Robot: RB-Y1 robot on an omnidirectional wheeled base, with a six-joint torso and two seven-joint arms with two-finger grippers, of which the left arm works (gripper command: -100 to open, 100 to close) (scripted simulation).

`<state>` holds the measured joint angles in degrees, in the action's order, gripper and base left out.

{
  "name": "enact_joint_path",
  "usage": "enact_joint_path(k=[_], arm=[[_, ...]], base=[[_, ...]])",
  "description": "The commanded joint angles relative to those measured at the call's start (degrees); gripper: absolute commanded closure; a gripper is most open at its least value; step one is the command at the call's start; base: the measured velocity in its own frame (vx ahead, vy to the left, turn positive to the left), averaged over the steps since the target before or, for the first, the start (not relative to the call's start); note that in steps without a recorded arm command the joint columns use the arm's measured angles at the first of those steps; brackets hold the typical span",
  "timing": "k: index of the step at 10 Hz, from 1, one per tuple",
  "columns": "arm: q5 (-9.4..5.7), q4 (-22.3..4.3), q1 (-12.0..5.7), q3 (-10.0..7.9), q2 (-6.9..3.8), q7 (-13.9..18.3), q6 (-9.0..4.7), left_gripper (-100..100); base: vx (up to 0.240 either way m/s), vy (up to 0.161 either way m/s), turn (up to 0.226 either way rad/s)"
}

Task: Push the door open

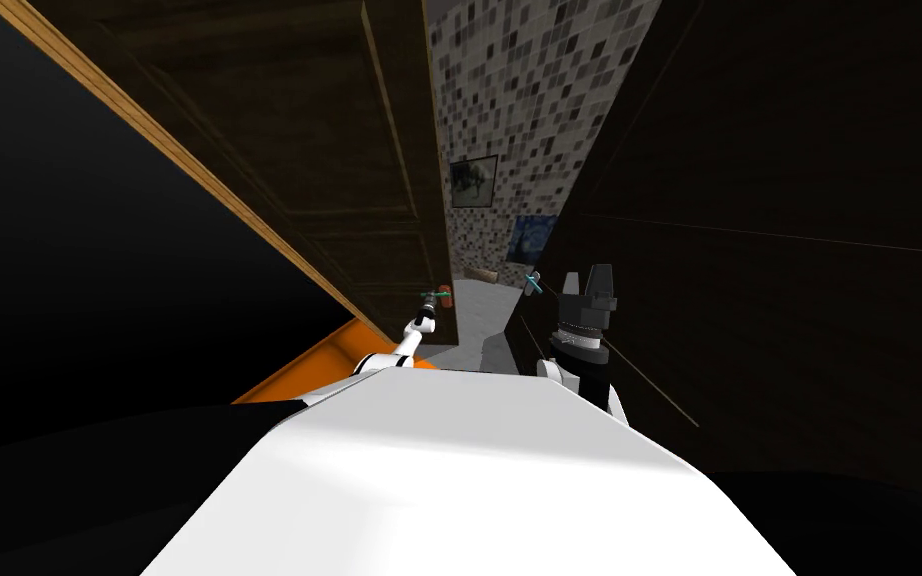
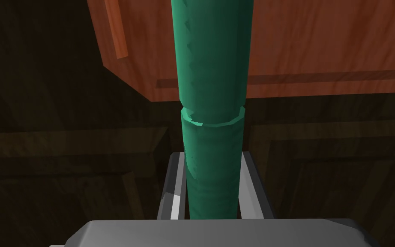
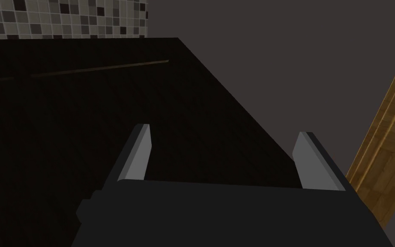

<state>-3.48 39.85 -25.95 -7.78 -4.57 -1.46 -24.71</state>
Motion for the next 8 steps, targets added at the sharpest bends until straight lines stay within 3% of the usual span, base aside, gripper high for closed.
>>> enact_joint_path(k=[1, 5, 8], arm=[[-0.36, -0.7, -0.72, -1.45, -0.32, -0.6, -0.59, 100], [-0.91, -0.8, -0.63, -3.44, -0.26, -1.2, -0.62, 100], [-1.32, -1.1, -0.64, -4.49, -0.82, -2.0, -0.82, 100]], base=[[0.159, -0.130, 0.091], [0.158, -0.132, 0.069], [0.116, -0.031, 0.066]])
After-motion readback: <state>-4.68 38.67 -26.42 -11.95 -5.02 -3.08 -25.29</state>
